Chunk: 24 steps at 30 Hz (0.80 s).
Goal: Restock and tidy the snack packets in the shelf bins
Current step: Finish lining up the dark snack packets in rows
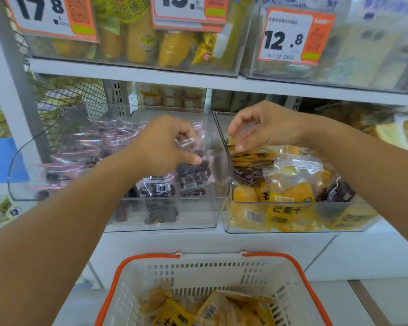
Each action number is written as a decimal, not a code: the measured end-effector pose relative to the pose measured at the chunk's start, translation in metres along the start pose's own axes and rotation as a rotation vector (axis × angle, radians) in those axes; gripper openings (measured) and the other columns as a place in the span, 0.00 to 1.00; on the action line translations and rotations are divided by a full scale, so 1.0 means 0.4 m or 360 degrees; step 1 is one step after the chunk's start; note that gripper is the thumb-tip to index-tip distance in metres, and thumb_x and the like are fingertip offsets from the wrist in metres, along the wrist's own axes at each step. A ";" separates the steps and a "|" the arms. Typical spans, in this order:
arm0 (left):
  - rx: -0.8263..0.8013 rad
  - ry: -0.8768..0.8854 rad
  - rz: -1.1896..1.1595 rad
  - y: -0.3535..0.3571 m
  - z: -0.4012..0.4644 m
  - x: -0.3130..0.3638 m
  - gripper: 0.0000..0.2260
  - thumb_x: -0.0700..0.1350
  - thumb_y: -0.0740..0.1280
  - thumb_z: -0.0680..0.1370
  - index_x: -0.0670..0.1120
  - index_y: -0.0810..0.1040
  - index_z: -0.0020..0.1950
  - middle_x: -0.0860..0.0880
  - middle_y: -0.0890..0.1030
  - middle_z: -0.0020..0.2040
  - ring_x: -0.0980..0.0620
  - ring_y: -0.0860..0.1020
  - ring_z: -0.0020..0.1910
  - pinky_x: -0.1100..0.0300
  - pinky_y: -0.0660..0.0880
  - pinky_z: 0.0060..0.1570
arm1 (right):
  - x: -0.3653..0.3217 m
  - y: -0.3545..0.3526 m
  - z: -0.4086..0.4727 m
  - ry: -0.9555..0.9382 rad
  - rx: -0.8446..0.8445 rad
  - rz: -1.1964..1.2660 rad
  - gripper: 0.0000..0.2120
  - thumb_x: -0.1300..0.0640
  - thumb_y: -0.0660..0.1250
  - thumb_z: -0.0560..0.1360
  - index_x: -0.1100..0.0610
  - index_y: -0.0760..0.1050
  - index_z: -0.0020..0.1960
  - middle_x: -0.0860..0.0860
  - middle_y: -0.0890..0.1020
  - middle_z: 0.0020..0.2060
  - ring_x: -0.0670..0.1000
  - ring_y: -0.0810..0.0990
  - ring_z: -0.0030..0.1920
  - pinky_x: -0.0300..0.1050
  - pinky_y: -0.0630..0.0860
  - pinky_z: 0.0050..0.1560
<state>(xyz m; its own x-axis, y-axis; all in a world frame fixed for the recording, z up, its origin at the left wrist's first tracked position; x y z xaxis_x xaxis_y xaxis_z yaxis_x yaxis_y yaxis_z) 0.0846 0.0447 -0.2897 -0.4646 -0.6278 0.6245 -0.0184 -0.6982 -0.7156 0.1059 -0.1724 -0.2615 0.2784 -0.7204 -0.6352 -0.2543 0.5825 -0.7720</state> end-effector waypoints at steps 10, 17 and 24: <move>-0.0115 -0.0045 0.1056 0.117 0.011 0.010 0.23 0.53 0.80 0.67 0.50 0.79 0.58 0.46 0.72 0.61 0.43 0.69 0.63 0.46 0.69 0.61 | 0.034 0.174 0.003 0.0041 0.0126 -0.1983 0.05 0.54 0.67 0.77 0.53 0.73 0.44 0.50 0.74 0.40 0.56 0.81 0.49 0.46 0.70 0.39; 0.0012 -0.0150 0.0861 0.051 -0.012 -0.005 0.16 0.52 0.81 0.66 0.50 0.82 0.49 0.49 0.72 0.53 0.47 0.72 0.53 0.49 0.75 0.52 | 0.017 0.112 -0.041 -0.0016 0.0187 -0.1811 0.07 0.60 0.66 0.75 0.52 0.72 0.40 0.49 0.74 0.35 0.54 0.76 0.38 0.45 0.72 0.37; 0.0206 -0.0304 0.0539 0.081 -0.016 -0.037 0.13 0.43 0.81 0.68 0.49 0.82 0.49 0.47 0.69 0.57 0.44 0.75 0.51 0.54 0.74 0.48 | -0.123 -0.006 -0.170 -0.0371 0.0829 -0.0875 0.02 0.59 0.61 0.81 0.56 0.71 0.50 0.52 0.79 0.36 0.53 0.78 0.35 0.54 0.76 0.39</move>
<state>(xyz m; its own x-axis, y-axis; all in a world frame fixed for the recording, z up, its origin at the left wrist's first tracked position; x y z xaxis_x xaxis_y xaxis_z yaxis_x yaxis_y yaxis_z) 0.0853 0.0334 -0.3242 -0.2522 -0.8738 0.4158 0.2247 -0.4708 -0.8531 0.0299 -0.1640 -0.2272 0.4395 -0.8923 -0.1035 0.4263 0.3086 -0.8503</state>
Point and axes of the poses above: each hand's wrist, its own z-axis towards the middle knuckle, its own y-axis out of the palm, x = y × z, the point moved 5 cm from there along z, towards the middle knuckle
